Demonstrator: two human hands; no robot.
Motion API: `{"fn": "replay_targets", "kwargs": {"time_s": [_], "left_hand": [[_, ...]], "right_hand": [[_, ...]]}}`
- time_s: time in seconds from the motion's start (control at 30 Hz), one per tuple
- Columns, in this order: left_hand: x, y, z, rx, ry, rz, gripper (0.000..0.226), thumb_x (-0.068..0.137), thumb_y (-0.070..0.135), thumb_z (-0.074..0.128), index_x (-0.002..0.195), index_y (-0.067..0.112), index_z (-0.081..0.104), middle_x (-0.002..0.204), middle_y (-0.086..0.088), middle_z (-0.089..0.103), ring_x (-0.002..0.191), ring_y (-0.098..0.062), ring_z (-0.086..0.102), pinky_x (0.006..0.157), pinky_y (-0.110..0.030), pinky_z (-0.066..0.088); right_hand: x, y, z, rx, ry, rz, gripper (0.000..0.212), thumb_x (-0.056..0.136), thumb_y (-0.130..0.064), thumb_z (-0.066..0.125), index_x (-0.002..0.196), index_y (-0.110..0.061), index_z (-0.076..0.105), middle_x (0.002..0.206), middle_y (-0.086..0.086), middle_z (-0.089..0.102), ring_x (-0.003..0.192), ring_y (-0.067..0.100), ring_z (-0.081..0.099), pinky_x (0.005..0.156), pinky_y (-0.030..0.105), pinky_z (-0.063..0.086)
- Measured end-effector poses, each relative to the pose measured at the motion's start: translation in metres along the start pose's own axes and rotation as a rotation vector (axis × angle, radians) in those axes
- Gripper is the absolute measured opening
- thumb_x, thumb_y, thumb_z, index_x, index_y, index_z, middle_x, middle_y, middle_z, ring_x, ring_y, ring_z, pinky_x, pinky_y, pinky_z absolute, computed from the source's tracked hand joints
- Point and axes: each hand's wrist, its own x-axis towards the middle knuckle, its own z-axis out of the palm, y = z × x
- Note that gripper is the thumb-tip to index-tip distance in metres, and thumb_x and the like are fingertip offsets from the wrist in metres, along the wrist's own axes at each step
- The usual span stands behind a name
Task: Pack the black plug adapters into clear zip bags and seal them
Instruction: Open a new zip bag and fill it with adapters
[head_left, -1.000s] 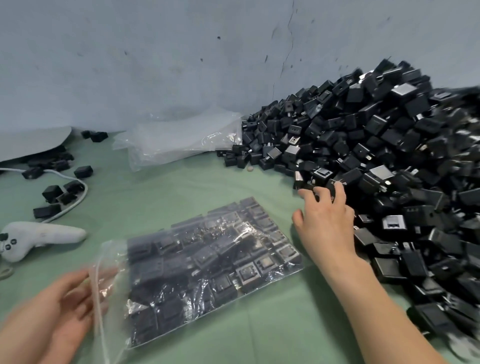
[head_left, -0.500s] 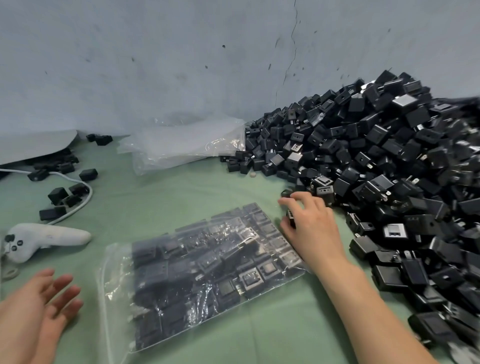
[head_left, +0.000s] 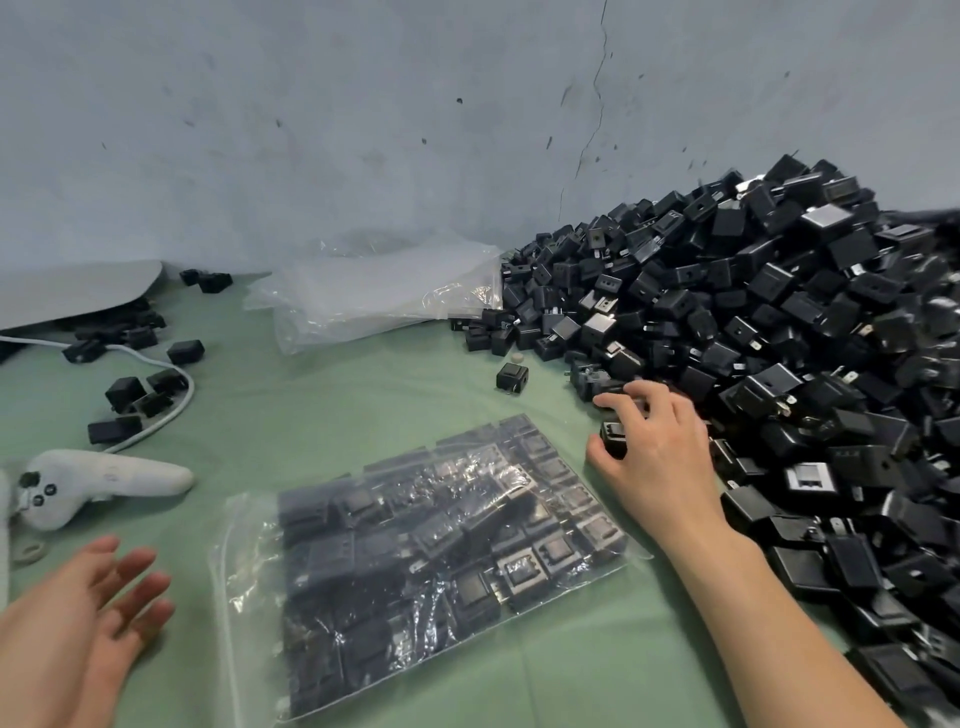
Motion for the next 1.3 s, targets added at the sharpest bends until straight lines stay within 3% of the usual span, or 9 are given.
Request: {"fn": "replay_targets", "kwargs": {"time_s": [0.17, 0.33, 0.6, 0.7, 0.83, 1.0, 1.07, 1.2, 1.3], "left_hand": [[0.005, 0.001, -0.002, -0.026, -0.003, 0.000, 0.033, 0.108, 0.016, 0.023, 0.085, 0.028, 0.043, 0.075, 0.000, 0.060, 0.038, 0.000, 0.057, 0.035, -0.012, 0.044], [0.012, 0.001, 0.002, -0.049, 0.027, 0.009, 0.030, 0.108, 0.017, 0.028, 0.087, 0.029, 0.045, 0.087, 0.003, 0.049, 0.065, -0.010, 0.055, 0.037, -0.012, 0.045], [0.029, 0.001, 0.008, -0.053, 0.037, 0.000, 0.029, 0.106, 0.016, 0.030, 0.088, 0.028, 0.049, 0.086, -0.001, 0.051, 0.071, -0.015, 0.046, 0.035, -0.014, 0.046], [0.033, 0.001, 0.009, -0.049, 0.040, -0.006, 0.029, 0.106, 0.014, 0.030, 0.088, 0.028, 0.049, 0.086, -0.001, 0.051, 0.071, -0.015, 0.046, 0.035, -0.014, 0.045], [0.036, 0.002, 0.011, -0.057, 0.038, 0.019, 0.029, 0.106, 0.017, 0.031, 0.088, 0.029, 0.050, 0.087, -0.001, 0.052, 0.071, -0.015, 0.047, 0.036, -0.013, 0.046], [0.035, 0.001, 0.010, -0.049, 0.022, 0.022, 0.029, 0.105, 0.014, 0.032, 0.089, 0.029, 0.051, 0.087, -0.001, 0.054, 0.072, -0.015, 0.049, 0.042, -0.014, 0.050], [0.033, 0.002, 0.008, -0.042, 0.030, 0.023, 0.029, 0.104, 0.013, 0.032, 0.089, 0.029, 0.051, 0.087, -0.002, 0.054, 0.071, -0.016, 0.049, 0.048, -0.018, 0.053], [0.028, 0.005, 0.005, -0.046, 0.044, 0.017, 0.029, 0.105, 0.013, 0.032, 0.089, 0.029, 0.050, 0.086, -0.001, 0.053, 0.071, -0.015, 0.048, 0.036, -0.013, 0.046], [0.026, 0.006, 0.002, -0.055, 0.052, 0.005, 0.029, 0.105, 0.014, 0.032, 0.090, 0.029, 0.051, 0.086, -0.001, 0.054, 0.067, -0.014, 0.052, 0.037, -0.012, 0.046]], "right_hand": [[0.007, 0.002, 0.002, -0.043, -0.176, 0.194, 0.082, 0.090, -0.062, 0.054, 0.156, -0.023, 0.026, 0.162, 0.019, 0.020, 0.152, 0.040, 0.007, 0.122, 0.051, 0.012], [0.004, 0.000, -0.002, 0.009, -0.189, 0.109, 0.062, 0.088, -0.060, 0.054, 0.141, -0.028, 0.052, 0.144, 0.005, 0.044, 0.136, 0.032, 0.031, 0.110, 0.047, 0.034], [0.013, -0.009, -0.006, 0.021, -0.381, 0.061, 0.052, 0.084, -0.071, 0.049, 0.115, -0.031, 0.041, 0.127, -0.006, 0.055, 0.129, 0.033, 0.041, 0.098, 0.046, 0.039], [0.009, -0.011, -0.007, -0.034, -0.385, 0.042, 0.057, 0.087, -0.067, 0.047, 0.134, -0.035, 0.042, 0.135, -0.007, 0.054, 0.131, 0.032, 0.041, 0.101, 0.047, 0.039], [-0.004, -0.010, -0.006, -0.030, -0.272, 0.069, 0.054, 0.089, -0.052, 0.052, 0.137, -0.028, 0.051, 0.128, -0.003, 0.056, 0.132, 0.036, 0.039, 0.101, 0.048, 0.043], [-0.003, -0.004, -0.009, 0.261, -0.040, 0.169, 0.015, 0.090, -0.032, 0.062, 0.095, -0.019, 0.065, 0.103, -0.002, 0.054, 0.123, 0.031, 0.039, 0.083, 0.037, 0.041], [-0.004, -0.003, -0.013, 0.272, -0.079, 0.147, 0.018, 0.091, -0.038, 0.058, 0.089, -0.021, 0.065, 0.104, -0.003, 0.052, 0.122, 0.030, 0.040, 0.082, 0.037, 0.041], [-0.016, 0.002, -0.016, -0.055, -0.309, -0.022, 0.040, 0.088, -0.069, 0.044, 0.096, -0.033, 0.060, 0.122, -0.009, 0.049, 0.131, 0.025, 0.034, 0.097, 0.044, 0.045], [-0.019, 0.006, -0.019, -0.145, -0.315, -0.010, 0.054, 0.081, -0.079, 0.040, 0.100, -0.031, 0.057, 0.118, -0.009, 0.051, 0.128, 0.026, 0.040, 0.097, 0.043, 0.045]]}}
